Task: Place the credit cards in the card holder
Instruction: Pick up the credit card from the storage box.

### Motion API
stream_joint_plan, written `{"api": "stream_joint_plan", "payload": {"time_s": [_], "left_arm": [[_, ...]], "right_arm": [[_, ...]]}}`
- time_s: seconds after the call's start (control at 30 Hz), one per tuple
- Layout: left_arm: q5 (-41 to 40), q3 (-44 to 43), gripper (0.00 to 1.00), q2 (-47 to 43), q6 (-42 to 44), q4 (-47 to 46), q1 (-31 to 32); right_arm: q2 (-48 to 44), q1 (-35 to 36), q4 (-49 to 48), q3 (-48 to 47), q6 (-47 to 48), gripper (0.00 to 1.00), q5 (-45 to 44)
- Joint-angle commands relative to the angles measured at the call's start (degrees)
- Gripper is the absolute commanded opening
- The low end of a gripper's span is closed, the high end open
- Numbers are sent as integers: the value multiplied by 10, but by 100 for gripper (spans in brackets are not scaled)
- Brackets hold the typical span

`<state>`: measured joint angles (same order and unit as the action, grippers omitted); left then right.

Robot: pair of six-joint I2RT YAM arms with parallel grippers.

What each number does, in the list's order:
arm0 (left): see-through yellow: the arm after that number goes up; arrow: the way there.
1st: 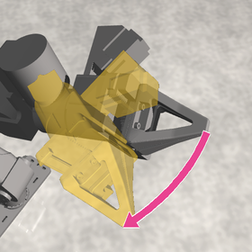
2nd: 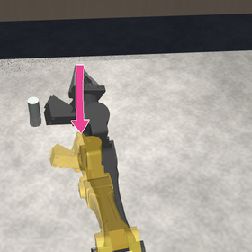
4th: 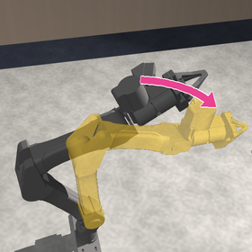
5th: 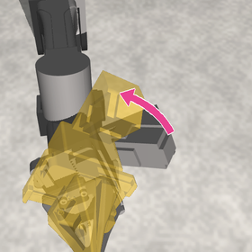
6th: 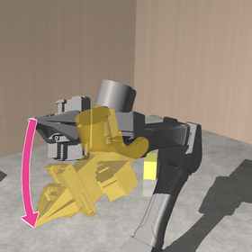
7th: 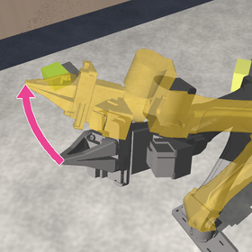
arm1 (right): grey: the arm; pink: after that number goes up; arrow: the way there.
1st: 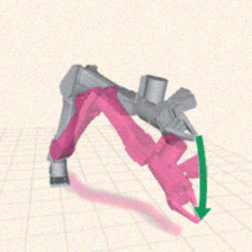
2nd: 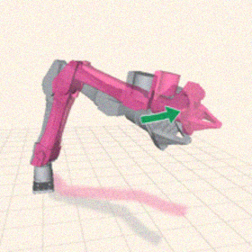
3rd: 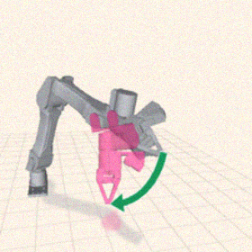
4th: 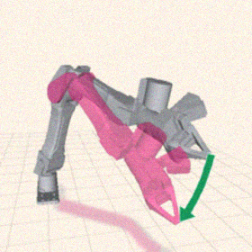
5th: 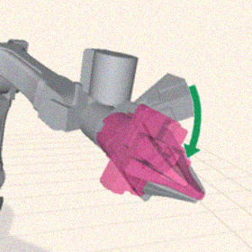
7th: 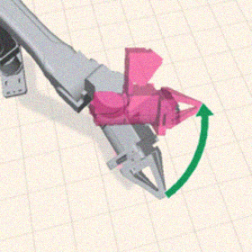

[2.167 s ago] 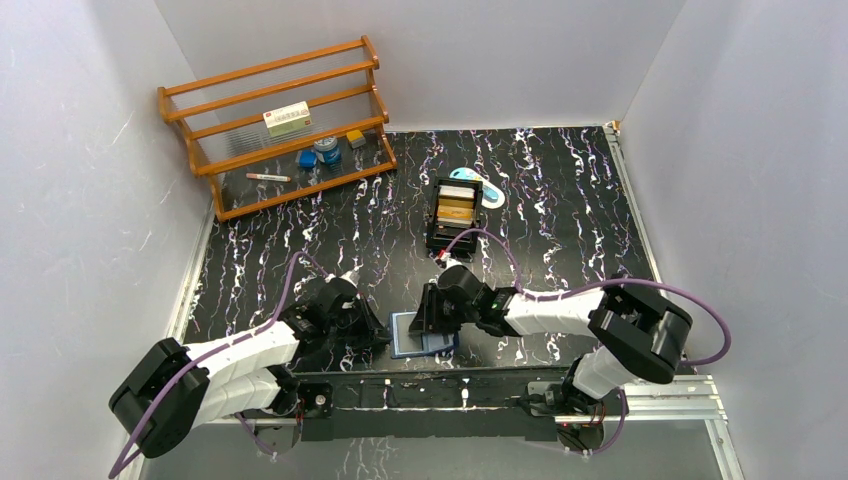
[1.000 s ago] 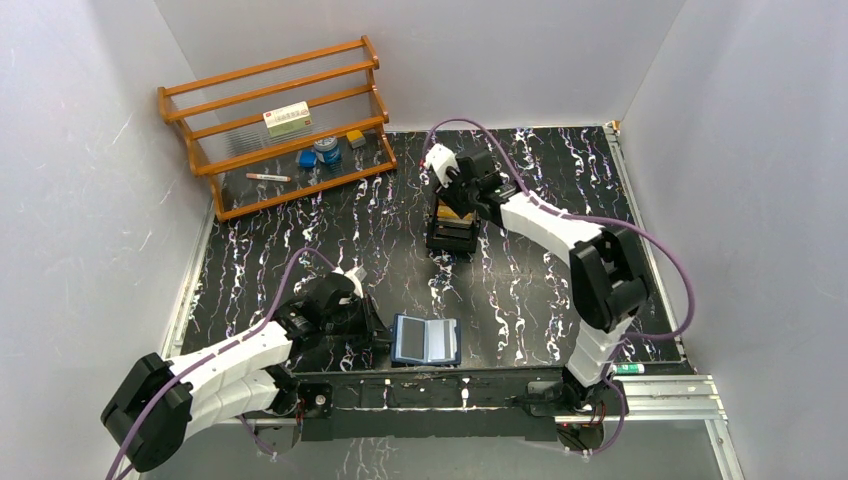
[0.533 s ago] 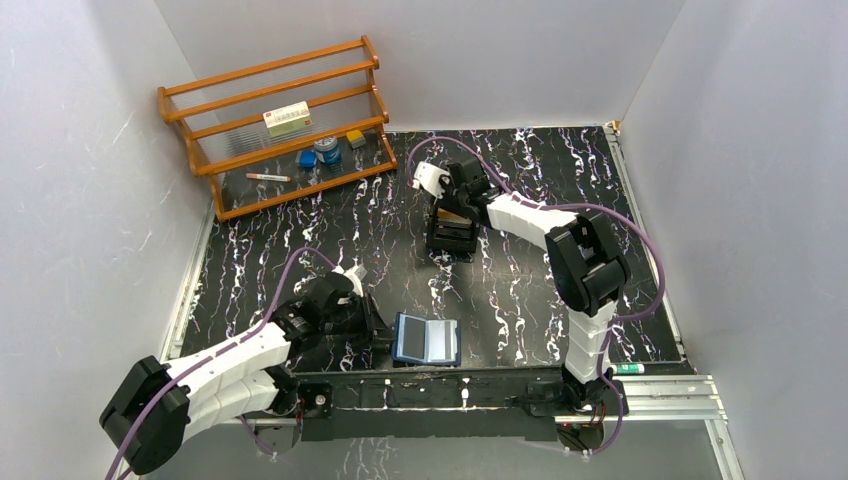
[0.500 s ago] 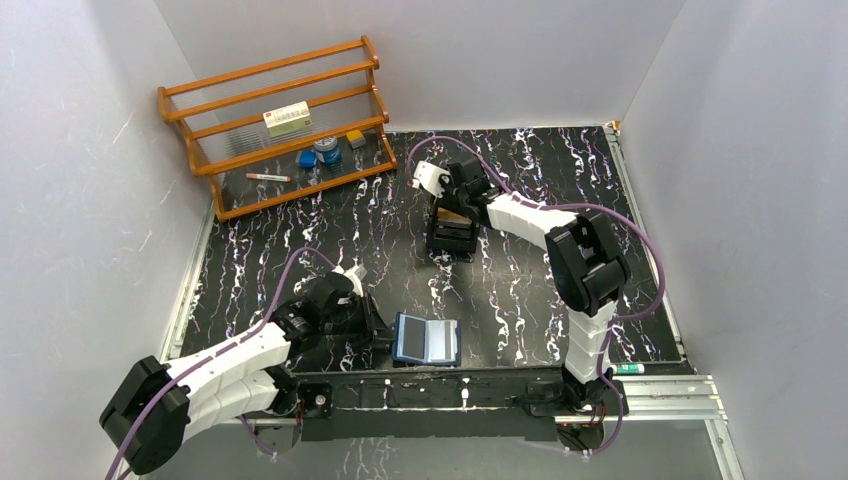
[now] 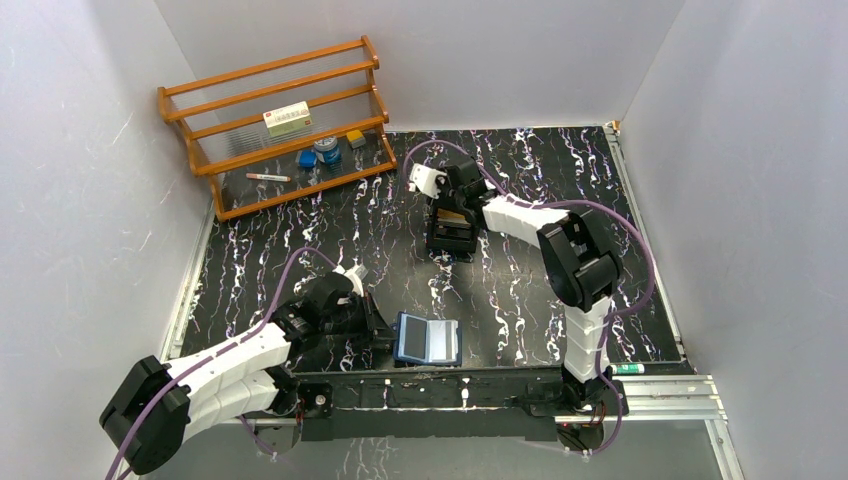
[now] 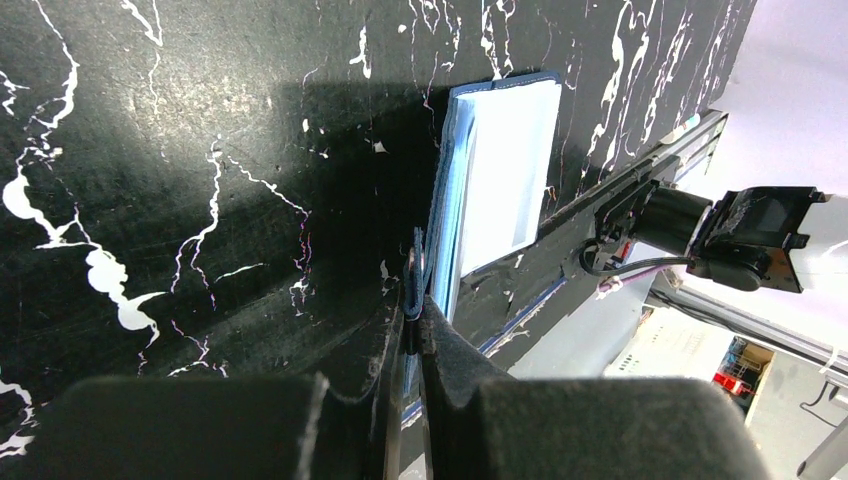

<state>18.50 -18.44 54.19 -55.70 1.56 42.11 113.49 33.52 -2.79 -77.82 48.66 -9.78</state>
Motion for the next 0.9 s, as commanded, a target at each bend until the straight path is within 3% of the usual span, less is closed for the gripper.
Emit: {"api": "stream_joint_plan", "payload": {"time_s": [0.0,0.4,0.87], "left_arm": [[14,9,7,-10,-4,-8,-1],[13,7,7,-12,-2,-2,-1],[11,10,7,-20,-5,-2,-2]], "right_arm": [[5,5,-23,5,8,52,21],[30,4,-52,11,22,50,-16],[38,6,-61,7,41,37,-33]]}}
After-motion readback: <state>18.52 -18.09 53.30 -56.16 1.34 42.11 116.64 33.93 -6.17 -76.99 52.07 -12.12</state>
